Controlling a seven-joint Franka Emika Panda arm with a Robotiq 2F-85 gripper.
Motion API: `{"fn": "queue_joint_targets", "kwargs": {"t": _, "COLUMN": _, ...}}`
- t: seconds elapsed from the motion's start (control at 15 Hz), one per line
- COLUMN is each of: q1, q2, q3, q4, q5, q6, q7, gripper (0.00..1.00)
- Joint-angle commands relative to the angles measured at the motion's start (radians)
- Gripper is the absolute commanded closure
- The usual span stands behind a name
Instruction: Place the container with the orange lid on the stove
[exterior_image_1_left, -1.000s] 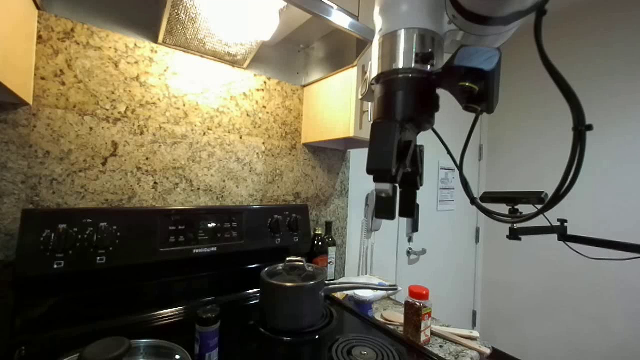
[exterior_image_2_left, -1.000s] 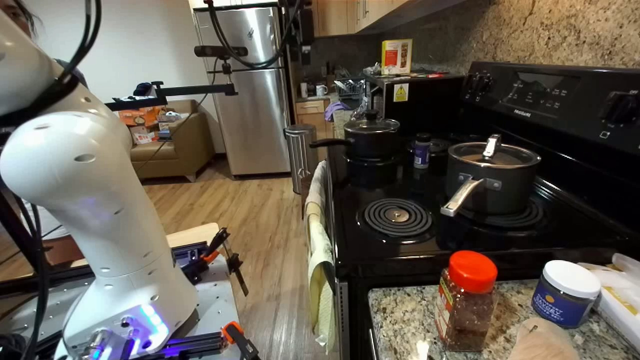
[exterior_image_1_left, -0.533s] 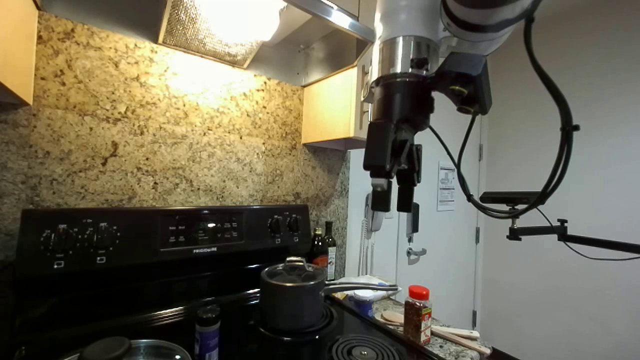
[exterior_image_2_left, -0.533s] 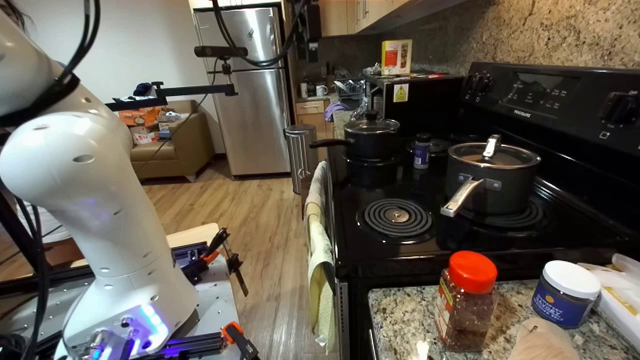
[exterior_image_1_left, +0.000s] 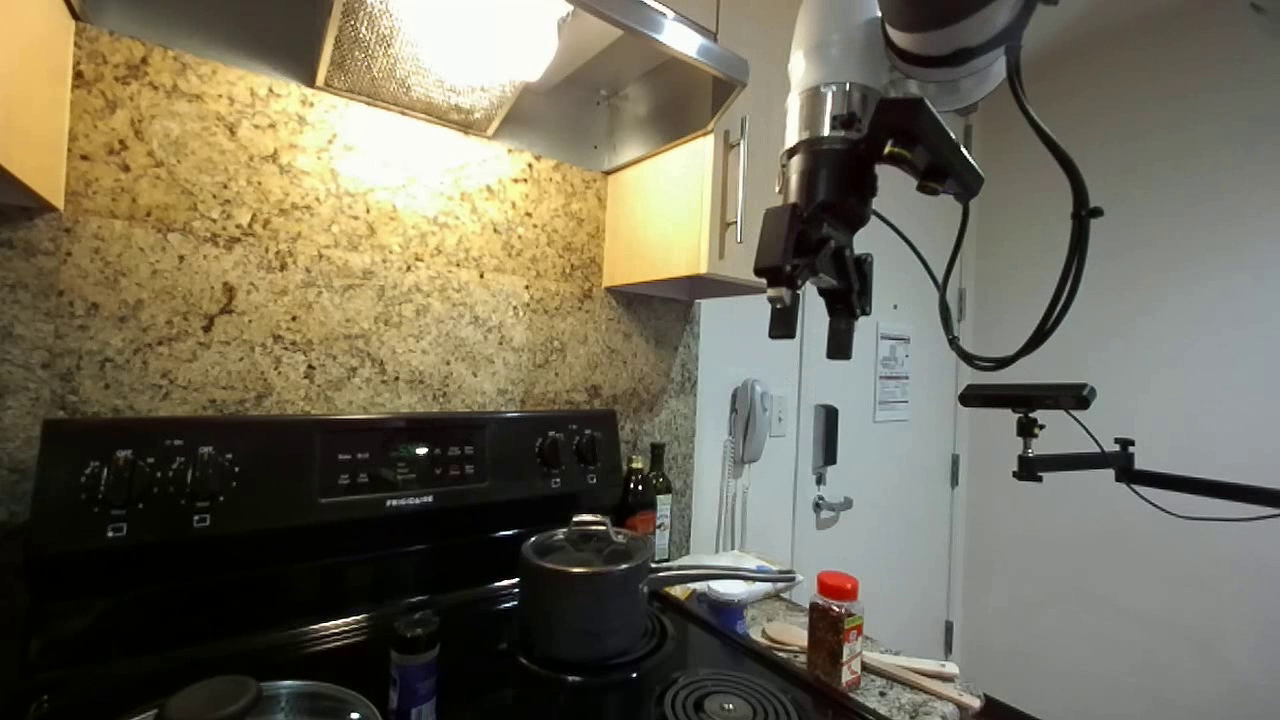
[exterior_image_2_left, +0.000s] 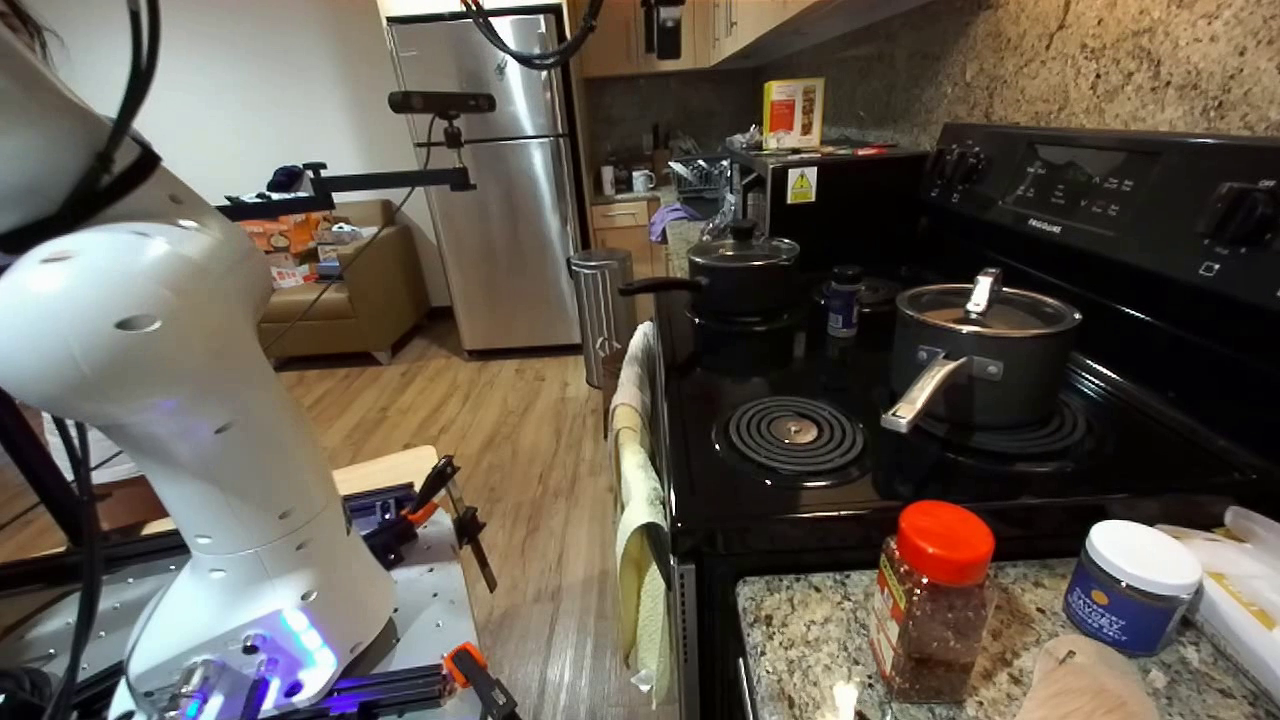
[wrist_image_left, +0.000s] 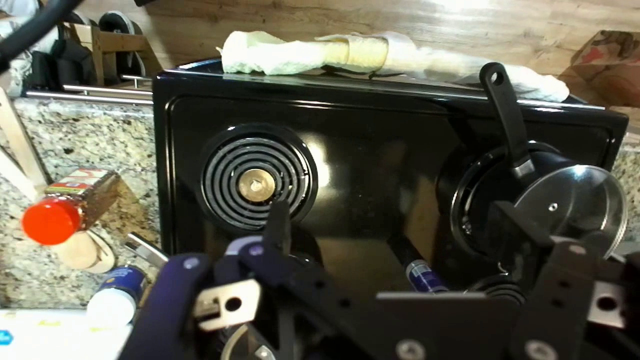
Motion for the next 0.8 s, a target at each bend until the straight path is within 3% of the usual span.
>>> {"fn": "queue_joint_targets", "kwargs": {"t": 0.0, "q1": -0.063, "q2": -0.003, "q3": -0.044, "q4": 0.041, "q5": -0.001, "q6": -0.076, "q7": -0.002, "gripper": 0.0}}
{"fn": "queue_joint_targets", "kwargs": {"t": 0.47, "q1": -0.192, "q2": -0.016, "q3": -0.134, "q4": 0.025, "q5": -0.099, "q6": -0.062, "q7": 0.001, "gripper": 0.0}}
{"fn": "queue_joint_targets", "kwargs": {"t": 0.67, "q1": -0.206, "q2": -0.01, "q3": -0.147, "q4": 0.092, "q5": -0.077, "q6": -0.098, "q7": 0.029, "gripper": 0.0}}
{"fn": "queue_joint_targets", "kwargs": {"t": 0.73, "q1": -0.205, "q2": -0.006, "q3": -0.15, "q4": 0.039, "q5": -0.088, "q6": -0.048, "q7": 0.0, "gripper": 0.0}}
